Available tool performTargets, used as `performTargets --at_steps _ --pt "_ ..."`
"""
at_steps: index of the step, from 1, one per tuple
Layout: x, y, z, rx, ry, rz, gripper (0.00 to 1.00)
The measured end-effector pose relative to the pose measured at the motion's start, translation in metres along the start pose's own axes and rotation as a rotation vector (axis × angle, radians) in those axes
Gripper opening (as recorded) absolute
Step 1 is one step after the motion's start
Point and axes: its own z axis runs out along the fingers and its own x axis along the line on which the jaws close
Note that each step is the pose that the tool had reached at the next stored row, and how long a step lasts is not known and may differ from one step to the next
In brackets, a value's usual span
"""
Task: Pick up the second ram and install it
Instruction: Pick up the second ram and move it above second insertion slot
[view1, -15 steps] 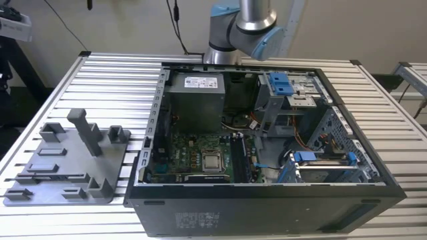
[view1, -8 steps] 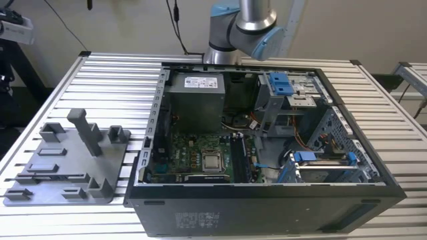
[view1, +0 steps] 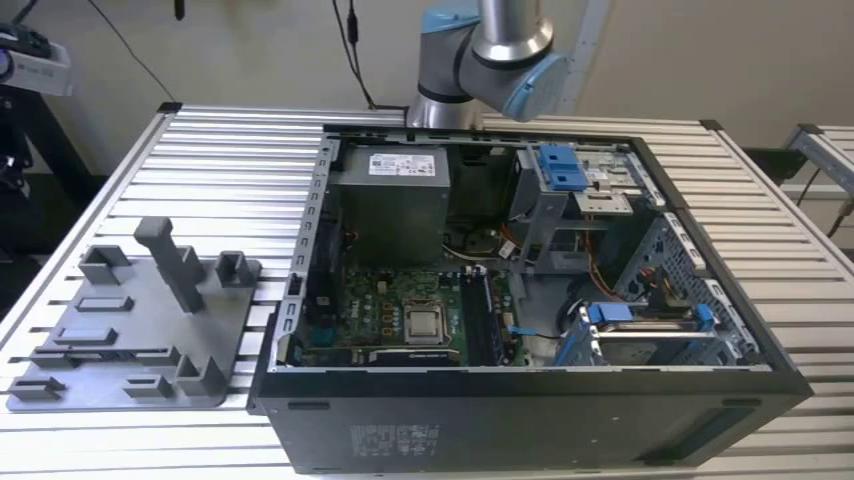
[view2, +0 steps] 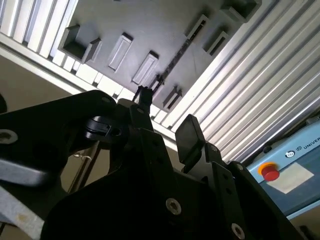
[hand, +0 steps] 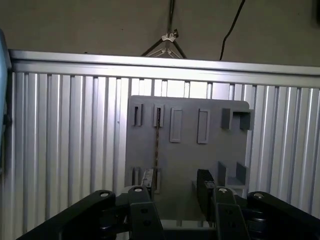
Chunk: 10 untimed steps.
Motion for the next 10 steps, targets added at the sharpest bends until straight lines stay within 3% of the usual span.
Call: performTargets --at_steps 5,8,10 --pt "0.0001 -0.0002 0.0059 0.0004 -0.0038 0.0 0.48" --pt "0.0002 -0.0004 0.0084 0.0011 -0.0257 -0.001 0.48" --pt "0.0002 -0.0004 0.012 0.0012 -0.0275 -0.001 0.48"
